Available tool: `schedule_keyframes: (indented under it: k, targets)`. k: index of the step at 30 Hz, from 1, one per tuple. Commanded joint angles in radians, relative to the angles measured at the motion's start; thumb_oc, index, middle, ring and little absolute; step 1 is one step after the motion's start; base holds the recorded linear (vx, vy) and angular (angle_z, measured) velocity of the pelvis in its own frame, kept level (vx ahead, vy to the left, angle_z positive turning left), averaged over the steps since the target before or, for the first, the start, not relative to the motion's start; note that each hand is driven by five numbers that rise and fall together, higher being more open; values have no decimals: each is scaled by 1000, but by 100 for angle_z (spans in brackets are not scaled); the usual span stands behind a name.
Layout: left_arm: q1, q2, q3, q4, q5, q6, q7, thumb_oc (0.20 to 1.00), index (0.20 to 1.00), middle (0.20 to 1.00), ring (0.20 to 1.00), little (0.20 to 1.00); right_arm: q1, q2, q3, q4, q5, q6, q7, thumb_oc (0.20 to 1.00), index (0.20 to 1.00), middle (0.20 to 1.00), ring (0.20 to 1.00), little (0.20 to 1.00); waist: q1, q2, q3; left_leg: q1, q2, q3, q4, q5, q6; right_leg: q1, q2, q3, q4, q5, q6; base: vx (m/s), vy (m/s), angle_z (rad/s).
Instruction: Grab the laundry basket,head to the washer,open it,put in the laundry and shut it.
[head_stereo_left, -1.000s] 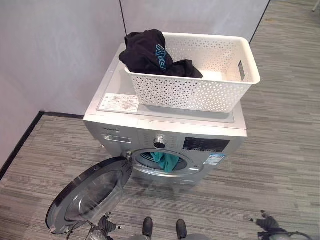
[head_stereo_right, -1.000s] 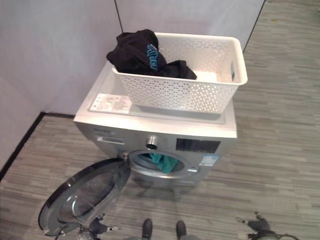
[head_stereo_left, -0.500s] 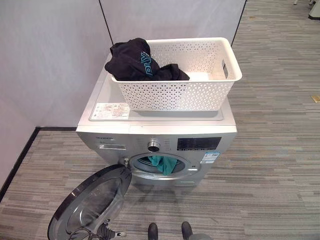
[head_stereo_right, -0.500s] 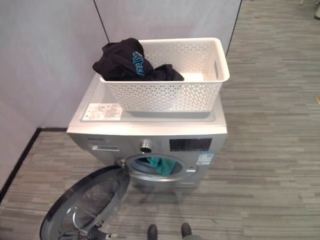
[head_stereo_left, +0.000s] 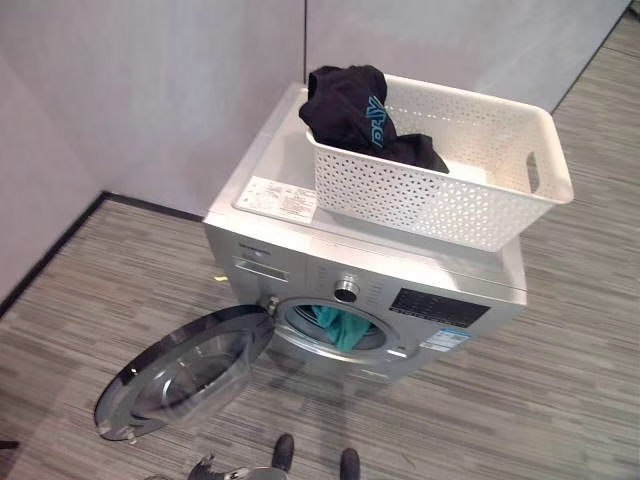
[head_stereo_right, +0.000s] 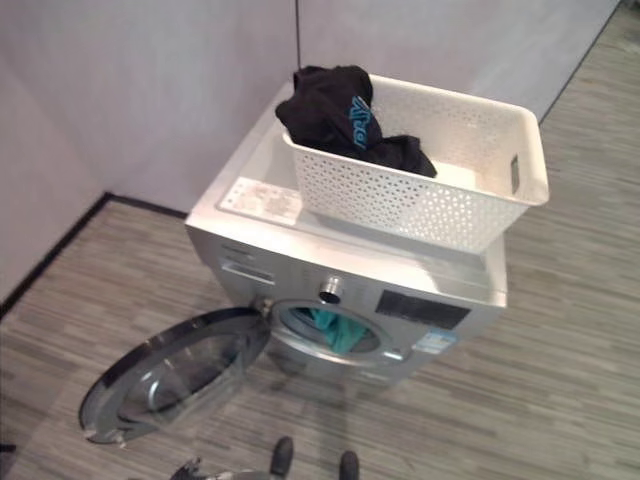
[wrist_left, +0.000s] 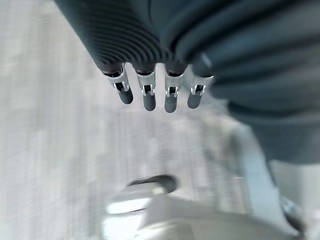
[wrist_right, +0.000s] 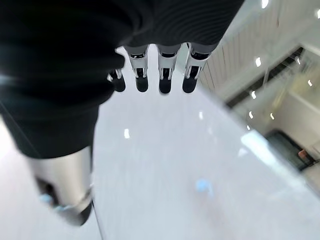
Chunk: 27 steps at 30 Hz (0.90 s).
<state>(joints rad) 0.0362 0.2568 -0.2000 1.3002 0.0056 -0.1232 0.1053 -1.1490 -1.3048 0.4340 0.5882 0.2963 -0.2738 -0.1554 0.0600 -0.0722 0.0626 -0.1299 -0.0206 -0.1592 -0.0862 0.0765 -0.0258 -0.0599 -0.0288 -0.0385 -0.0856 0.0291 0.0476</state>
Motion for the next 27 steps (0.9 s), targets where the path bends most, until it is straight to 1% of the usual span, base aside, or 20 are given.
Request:
schedule_keyframes:
  k: [1,2,3,4,5,6,7,10,11,12,16,17,19,20,21,22,24,25,27]
  targets:
    - [38,40,-5,81,-37,8,-8,1000,1000,1000,1000,1000,-180,38,137,106,57,16,25,1000,1000,1000,1000,1000,48,-62,-19,-11,41,-18,-1,-25,-25,-10,-116,46,-2,38,111,11,41,13]
    - [36,39,-6,84,-40,9,-10,1000,1000,1000,1000,1000,-239,54,201,146,50,30,37,1000,1000,1000,1000,1000,53,-62,-18,-16,40,-19,-1,-23,-25,-14,-116,45,-2,40,111,9,41,4]
    - [33,51,-6,87,-44,11,-10,1000,1000,1000,1000,1000,-363,77,345,215,-13,61,63,1000,1000,1000,1000,1000,66,-74,-12,-27,38,-23,-1,-19,-25,-20,-117,42,-2,44,112,10,35,0]
    - [29,58,-3,88,-48,10,-10,1000,1000,1000,1000,1000,-419,91,415,244,-28,74,84,1000,1000,1000,1000,1000,73,-80,-9,-33,38,-27,-1,-16,-24,-24,-117,40,-2,46,113,0,0,0]
    - [28,53,-2,88,-48,10,-10,1000,1000,1000,1000,1000,-434,93,429,249,-26,74,85,1000,1000,1000,1000,1000,72,-75,-9,-34,38,-27,-1,-16,-24,-25,-118,40,-2,46,113,8,18,9]
    - [28,57,0,85,-53,10,-12,1000,1000,1000,1000,1000,-465,104,472,262,-28,80,110,1000,1000,1000,1000,1000,78,-79,-5,-39,37,-30,-1,-14,-24,-28,-118,36,-2,48,114,-16,22,21]
    - [25,63,15,73,-86,7,-16,1000,1000,1000,1000,1000,-478,114,496,227,-14,86,129,1000,1000,1000,1000,1000,92,-84,15,-60,37,-37,-1,-5,-25,-44,-124,25,-2,56,119,-20,25,23]
    - [16,63,9,73,-95,4,-12,1000,1000,1000,1000,1000,-473,114,505,249,-11,94,138,1000,1000,1000,1000,1000,97,-89,20,-70,36,-45,-1,-2,-25,-52,-125,22,-2,59,119,-8,9,5]
    - [9,61,2,74,-94,4,-15,1000,1000,1000,1000,1000,-478,120,542,263,-46,107,163,1000,1000,1000,1000,1000,100,-94,24,-74,34,-49,-1,0,-24,-55,-125,20,-2,63,119,23,20,9]
    - [3,66,-6,65,-91,5,-20,1000,1000,1000,1000,1000,-510,105,615,243,-94,116,183,1000,1000,1000,1000,1000,102,-100,35,-85,32,-55,-1,3,-24,-61,-127,16,-2,66,120,22,20,6]
    - [-4,64,-25,36,-97,-4,-15,1000,1000,1000,1000,1000,-510,117,642,288,-148,124,175,1000,1000,1000,1000,1000,111,-102,56,-104,28,-63,-1,7,-22,-73,-131,10,-2,71,123,-3,11,5]
    - [-15,64,-36,21,-98,-8,-6,1000,1000,1000,1000,1000,-493,145,632,337,-223,132,142,1000,1000,1000,1000,1000,124,-101,74,-116,24,-67,2,10,-19,-82,-134,8,-2,75,124,-12,26,12]
    - [-33,66,-52,13,-99,-10,3,1000,1000,1000,1000,1000,-503,189,646,382,-310,139,122,1000,1000,1000,1000,1000,135,-102,88,-127,21,-68,4,11,-18,-93,-136,10,-2,82,126,-5,19,2]
    - [-33,66,-52,13,-99,-10,3,1000,1000,1000,1000,1000,-504,189,648,383,-311,139,122,1000,1000,1000,1000,1000,135,-102,88,-127,21,-67,5,11,-18,-93,-136,11,-2,83,126,0,0,0]
    - [-54,61,-77,0,-97,-15,15,1000,1000,1000,1000,1000,-504,234,616,450,-334,142,72,1000,1000,1000,1000,1000,150,-97,103,-140,16,-73,6,13,-16,-103,-139,7,-2,87,128,0,0,0]
    - [-54,62,-77,1,-98,-15,15,1000,1000,1000,1000,1000,-504,235,615,452,-334,141,71,1000,1000,1000,1000,1000,150,-99,103,-141,16,-73,6,13,-15,-104,-139,7,-2,88,128,0,0,0]
    - [-77,56,-106,-14,-96,-23,37,1000,1000,1000,1000,1000,-505,271,590,493,-367,144,7,1000,1000,1000,1000,1000,166,-94,116,-158,8,-83,9,16,-13,-115,-141,5,-2,91,129,-2,5,3]
    - [-106,57,-132,-29,-95,-29,53,1000,1000,1000,1000,1000,-523,308,612,526,-441,146,-31,1000,1000,1000,1000,1000,191,-91,134,-184,-4,-103,10,24,-11,-132,-146,-3,-2,95,132,-9,35,8]
    - [-110,55,-138,-35,-99,-33,59,1000,1000,1000,1000,1000,-527,314,610,529,-440,144,-42,1000,1000,1000,1000,1000,196,-88,141,-195,-7,-110,11,27,-11,-138,-148,-8,-2,96,132,-5,15,-2]
